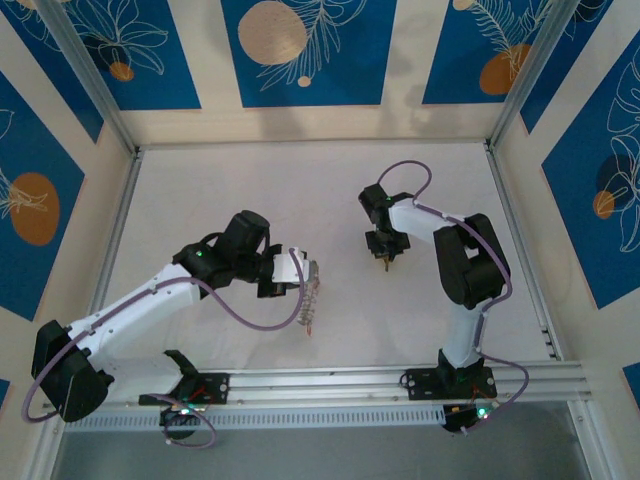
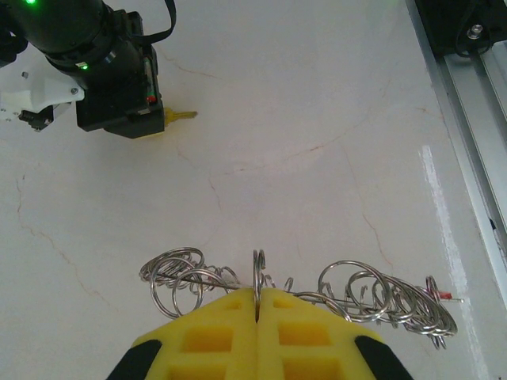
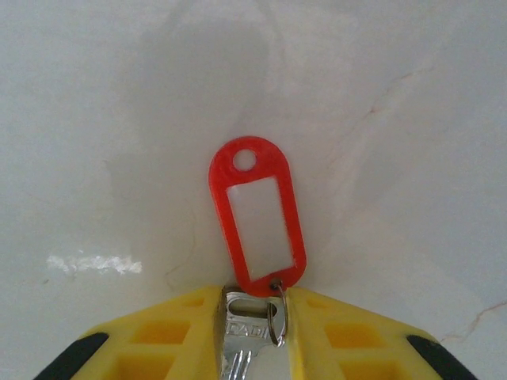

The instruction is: Put the keys on the keyring

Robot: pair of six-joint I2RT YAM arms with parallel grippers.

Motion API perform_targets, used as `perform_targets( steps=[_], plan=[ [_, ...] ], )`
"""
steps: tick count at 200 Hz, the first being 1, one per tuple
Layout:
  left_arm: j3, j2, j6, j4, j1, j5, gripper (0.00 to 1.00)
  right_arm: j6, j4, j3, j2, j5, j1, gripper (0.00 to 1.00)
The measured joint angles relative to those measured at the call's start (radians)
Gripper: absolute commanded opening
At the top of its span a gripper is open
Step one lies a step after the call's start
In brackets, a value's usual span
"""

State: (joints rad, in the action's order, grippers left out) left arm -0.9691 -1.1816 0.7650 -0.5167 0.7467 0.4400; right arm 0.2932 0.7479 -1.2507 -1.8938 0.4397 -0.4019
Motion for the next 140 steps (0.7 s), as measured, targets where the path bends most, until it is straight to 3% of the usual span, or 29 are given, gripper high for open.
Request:
perform_targets(
  steps=[91, 140],
  plan=[
    [0.0, 0.0, 0.0, 0.0, 0.0, 0.0, 0.0, 0.029, -0.048, 0.077, 0.054, -0.074, 0.05, 0.19],
    [0.0, -0.001, 0.0, 0.0, 0.0, 0.0, 0.0, 0.027, -0.079, 0.087, 0.061, -0.09, 0.06, 0.05]
  ],
)
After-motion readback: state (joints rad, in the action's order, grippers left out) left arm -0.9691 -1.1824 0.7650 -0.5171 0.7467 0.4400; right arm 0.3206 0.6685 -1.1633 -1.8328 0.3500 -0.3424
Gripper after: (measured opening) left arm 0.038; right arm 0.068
